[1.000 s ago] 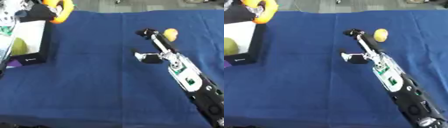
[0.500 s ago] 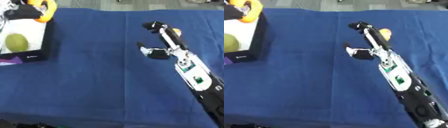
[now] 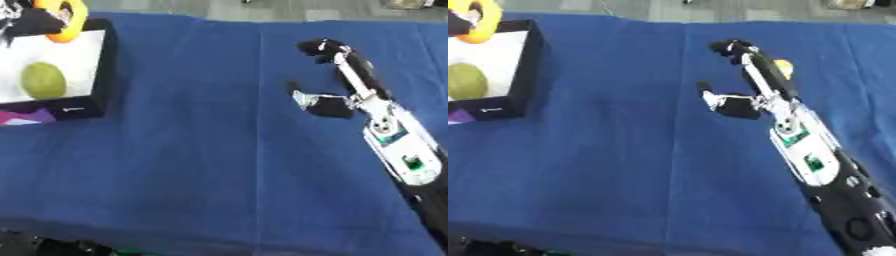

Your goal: Pick up the objects with one hand, pass them to the other hand, and then place them into the box on the other side of the table.

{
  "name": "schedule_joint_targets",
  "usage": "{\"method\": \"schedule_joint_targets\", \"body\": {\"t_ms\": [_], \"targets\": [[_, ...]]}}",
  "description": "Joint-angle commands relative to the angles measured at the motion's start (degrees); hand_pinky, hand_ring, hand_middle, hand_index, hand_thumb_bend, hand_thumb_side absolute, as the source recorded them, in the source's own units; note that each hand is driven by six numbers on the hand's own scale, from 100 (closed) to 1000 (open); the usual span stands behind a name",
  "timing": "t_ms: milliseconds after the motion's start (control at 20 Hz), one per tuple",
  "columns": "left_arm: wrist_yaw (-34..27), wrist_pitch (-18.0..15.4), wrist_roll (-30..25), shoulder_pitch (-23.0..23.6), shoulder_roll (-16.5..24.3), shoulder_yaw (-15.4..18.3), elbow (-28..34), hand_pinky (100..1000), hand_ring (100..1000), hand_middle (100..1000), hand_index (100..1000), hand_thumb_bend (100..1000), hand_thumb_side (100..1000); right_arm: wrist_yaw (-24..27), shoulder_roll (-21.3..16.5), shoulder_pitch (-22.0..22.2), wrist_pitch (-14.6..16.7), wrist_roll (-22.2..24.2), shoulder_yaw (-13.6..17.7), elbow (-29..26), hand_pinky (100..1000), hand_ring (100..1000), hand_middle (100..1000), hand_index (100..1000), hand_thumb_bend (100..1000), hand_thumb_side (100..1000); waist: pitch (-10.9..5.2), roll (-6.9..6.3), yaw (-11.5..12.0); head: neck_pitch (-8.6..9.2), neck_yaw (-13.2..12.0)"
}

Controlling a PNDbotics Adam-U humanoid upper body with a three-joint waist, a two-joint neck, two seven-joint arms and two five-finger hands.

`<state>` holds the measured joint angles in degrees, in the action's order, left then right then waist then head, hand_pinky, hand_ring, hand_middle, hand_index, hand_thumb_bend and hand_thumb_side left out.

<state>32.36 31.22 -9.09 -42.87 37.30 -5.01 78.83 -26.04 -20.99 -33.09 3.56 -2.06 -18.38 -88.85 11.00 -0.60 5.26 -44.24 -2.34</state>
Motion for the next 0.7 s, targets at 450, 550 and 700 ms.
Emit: {"method": "schedule_joint_targets", "body": {"t_ms": [450,550,700], "targets": [[-0.5,-1.3,4.7,-1.8,2.5,1.7,-9.2,623,623,514,339,171,293,1.0,-1.1,-1.5,0.0,0.0,0.4,-2.9,783,824,773,843,300,209,-0.67,0.43,-0.7,0.12,-2.4],[-0.2,-1.9,5.3,-2.1,2.1,1.7,-11.1,624,625,518,349,165,302,1.1,-1.1,-1.5,0.0,0.1,0.3,-3.0,782,824,773,843,301,209,-0.62,0.51,-0.9,0.12,-2.4],[-0.3,-2.5,6.8,-2.5,1.4,2.0,-13.7,624,631,532,393,192,291,1.1,-1.1,-1.5,-0.1,0.2,0.3,-3.2,782,824,773,843,300,212,-0.55,0.62,-1.1,0.12,-2.4]]}}
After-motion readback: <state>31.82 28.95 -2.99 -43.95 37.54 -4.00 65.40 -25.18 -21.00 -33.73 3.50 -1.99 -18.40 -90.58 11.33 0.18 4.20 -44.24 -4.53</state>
